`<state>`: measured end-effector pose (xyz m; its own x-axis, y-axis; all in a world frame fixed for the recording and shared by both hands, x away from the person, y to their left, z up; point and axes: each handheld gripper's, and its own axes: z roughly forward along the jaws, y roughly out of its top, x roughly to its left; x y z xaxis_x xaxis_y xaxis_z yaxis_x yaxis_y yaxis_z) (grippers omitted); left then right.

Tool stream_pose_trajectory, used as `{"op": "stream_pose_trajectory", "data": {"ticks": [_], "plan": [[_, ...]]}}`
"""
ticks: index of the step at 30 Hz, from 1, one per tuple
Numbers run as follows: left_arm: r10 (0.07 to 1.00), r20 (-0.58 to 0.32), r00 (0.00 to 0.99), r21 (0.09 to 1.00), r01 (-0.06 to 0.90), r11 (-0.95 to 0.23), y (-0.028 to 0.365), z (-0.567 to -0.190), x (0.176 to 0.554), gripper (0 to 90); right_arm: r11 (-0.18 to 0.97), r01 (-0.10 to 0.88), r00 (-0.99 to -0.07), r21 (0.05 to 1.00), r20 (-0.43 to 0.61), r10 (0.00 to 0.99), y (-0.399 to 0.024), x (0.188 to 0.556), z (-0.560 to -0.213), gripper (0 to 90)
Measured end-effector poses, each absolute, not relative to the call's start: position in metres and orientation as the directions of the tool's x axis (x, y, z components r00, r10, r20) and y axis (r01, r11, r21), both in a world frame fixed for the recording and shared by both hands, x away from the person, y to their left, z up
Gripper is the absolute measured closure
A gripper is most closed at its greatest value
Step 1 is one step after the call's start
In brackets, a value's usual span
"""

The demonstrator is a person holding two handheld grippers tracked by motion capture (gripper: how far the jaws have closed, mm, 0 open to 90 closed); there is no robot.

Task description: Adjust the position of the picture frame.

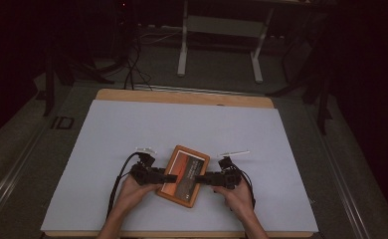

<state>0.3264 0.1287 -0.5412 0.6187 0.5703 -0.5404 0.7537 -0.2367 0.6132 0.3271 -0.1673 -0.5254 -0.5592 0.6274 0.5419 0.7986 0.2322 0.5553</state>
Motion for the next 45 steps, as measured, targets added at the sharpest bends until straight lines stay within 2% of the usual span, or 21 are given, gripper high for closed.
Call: {"op": "stream_pose_trajectory", "data": {"ticks": [7, 12, 20, 24, 34, 40, 45], "plan": [[0.591, -0.520, 0.617, 0.634, 0.742, -0.218, 0.133, -0.530, 0.318, 49.4, 0.206, 0.791, -0.564, 0.577, 0.554, 0.612, -0.169, 0.328, -0.516, 57.5], [0.583, -0.549, 0.599, 0.638, 0.751, -0.170, 0.135, -0.526, 0.311, 56.6, 0.164, 0.788, -0.560, 0.594, 0.579, 0.593, -0.175, 0.329, -0.507, 63.1], [0.549, -0.623, 0.557, 0.602, 0.790, -0.119, 0.130, -0.523, 0.304, 65.7, 0.146, 0.773, -0.564, 0.618, 0.562, 0.605, -0.178, 0.333, -0.493, 62.2], [0.533, -0.657, 0.533, 0.579, 0.809, -0.096, 0.125, -0.528, 0.305, 66.3, 0.159, 0.778, -0.557, 0.608, 0.551, 0.621, -0.182, 0.336, -0.489, 61.7], [0.590, -0.600, 0.540, 0.610, 0.786, -0.100, 0.119, -0.532, 0.316, 60.6, 0.121, 0.828, -0.487, 0.547, 0.595, 0.640, -0.186, 0.346, -0.508, 57.9], [0.579, -0.635, 0.511, 0.576, 0.813, -0.085, 0.121, -0.541, 0.325, 60.0, 0.097, 0.852, -0.444, 0.515, 0.611, 0.655, -0.187, 0.350, -0.522, 55.7], [0.580, -0.635, 0.511, 0.575, 0.814, -0.087, 0.123, -0.542, 0.327, 58.9, 0.101, 0.854, -0.443, 0.511, 0.611, 0.656, -0.186, 0.353, -0.525, 55.3]]}}
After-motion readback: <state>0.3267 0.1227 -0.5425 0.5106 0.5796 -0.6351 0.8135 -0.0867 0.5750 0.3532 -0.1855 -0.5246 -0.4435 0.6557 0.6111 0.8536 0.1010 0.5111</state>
